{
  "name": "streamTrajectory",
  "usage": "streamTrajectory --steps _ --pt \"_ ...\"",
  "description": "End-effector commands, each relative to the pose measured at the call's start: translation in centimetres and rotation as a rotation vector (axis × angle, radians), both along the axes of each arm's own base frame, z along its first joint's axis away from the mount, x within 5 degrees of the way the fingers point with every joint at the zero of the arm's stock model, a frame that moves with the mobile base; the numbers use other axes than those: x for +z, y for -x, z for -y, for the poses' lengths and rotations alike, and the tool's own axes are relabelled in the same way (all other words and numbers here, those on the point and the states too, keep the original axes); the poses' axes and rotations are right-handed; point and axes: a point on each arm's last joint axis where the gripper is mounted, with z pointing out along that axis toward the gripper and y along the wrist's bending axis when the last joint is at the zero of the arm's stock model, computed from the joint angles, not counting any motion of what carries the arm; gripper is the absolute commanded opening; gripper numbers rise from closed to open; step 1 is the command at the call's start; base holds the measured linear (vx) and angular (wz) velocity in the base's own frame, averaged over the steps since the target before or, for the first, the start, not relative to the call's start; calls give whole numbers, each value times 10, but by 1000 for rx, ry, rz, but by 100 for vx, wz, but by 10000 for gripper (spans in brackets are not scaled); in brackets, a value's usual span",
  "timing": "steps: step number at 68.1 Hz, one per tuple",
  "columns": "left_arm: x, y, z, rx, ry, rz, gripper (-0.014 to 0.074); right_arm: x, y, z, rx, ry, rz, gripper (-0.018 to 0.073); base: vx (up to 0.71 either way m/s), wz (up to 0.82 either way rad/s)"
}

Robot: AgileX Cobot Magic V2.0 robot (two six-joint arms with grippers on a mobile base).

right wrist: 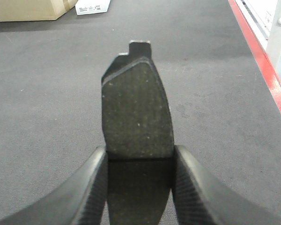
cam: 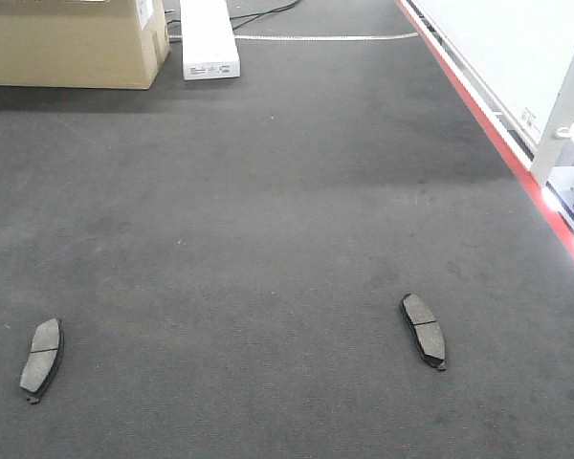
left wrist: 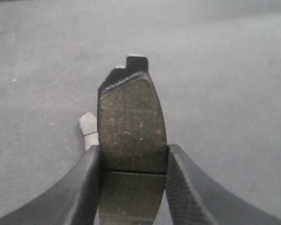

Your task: Move and align brake pads A on conveyor

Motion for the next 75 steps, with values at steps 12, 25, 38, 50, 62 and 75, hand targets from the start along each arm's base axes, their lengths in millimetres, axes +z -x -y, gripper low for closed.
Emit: streamTrajectory --steps 12,25,38,50,62,75 --pt "37 -34 12 -8 105 27 0 18 -2 0 4 -8 120 -4 0 0" --pt "46 -80 28 15 206 -108 3 18 -2 0 4 -8 120 -4 0 0" --pt "32 -135 43 36 210 -265 4 18 -2 0 4 -8 120 -4 0 0" --pt "8 -180 55 61 210 -390 4 18 -2 0 4 -8 120 -4 0 0" --pt "-17 -214 64 89 231 -477 12 18 -2 0 4 -8 120 -4 0 0" --pt "-47 -241 71 115 230 -564 39 18 -2 0 4 -8 120 -4 0 0"
